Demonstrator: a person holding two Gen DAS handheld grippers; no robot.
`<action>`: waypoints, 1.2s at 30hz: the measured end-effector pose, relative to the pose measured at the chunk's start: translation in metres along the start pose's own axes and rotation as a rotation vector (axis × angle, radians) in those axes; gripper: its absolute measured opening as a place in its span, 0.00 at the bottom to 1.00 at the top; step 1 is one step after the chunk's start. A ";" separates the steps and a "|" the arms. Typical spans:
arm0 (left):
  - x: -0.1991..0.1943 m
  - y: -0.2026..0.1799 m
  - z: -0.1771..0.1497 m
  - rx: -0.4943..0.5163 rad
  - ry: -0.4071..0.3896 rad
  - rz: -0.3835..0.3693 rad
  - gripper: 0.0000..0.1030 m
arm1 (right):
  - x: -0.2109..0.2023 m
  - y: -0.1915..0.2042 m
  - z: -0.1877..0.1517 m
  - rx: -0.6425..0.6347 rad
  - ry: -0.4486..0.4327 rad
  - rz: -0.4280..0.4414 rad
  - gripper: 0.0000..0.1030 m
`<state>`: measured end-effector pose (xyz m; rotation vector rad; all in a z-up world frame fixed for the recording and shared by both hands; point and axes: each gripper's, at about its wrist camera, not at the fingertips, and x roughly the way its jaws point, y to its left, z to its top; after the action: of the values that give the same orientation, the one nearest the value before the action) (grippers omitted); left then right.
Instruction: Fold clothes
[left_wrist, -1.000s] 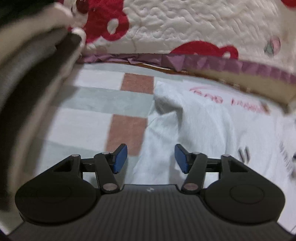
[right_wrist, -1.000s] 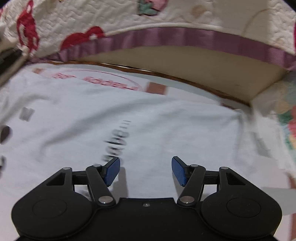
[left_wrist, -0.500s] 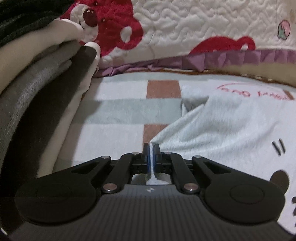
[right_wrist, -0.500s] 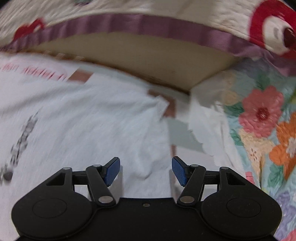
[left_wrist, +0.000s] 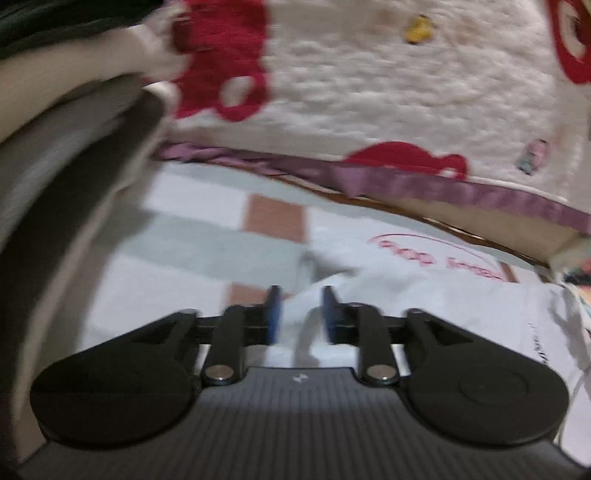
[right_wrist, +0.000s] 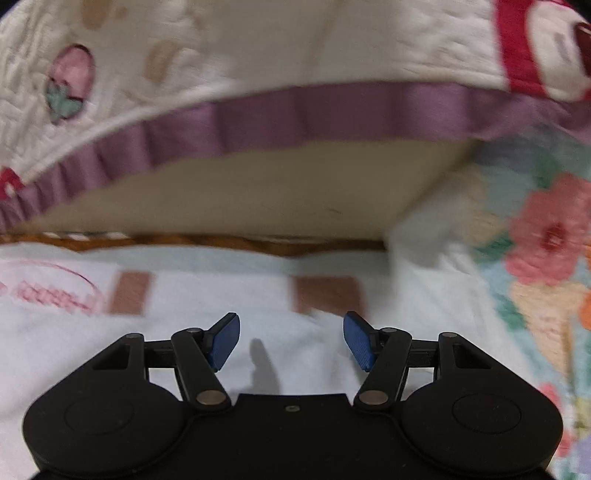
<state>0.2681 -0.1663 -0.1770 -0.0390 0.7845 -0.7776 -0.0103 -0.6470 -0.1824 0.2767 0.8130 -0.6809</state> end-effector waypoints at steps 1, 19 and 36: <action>0.004 -0.008 0.004 0.020 0.000 -0.016 0.45 | 0.002 0.007 0.004 0.004 0.000 0.028 0.64; 0.040 -0.068 0.019 0.031 0.109 -0.047 0.06 | -0.006 0.059 0.000 -0.075 0.028 0.121 0.64; -0.084 -0.087 -0.122 0.022 0.401 -0.265 0.12 | -0.068 0.149 -0.072 -0.082 0.054 0.493 0.64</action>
<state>0.0981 -0.1456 -0.1862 0.0354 1.1656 -1.0629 0.0126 -0.4702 -0.1836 0.4054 0.7825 -0.1781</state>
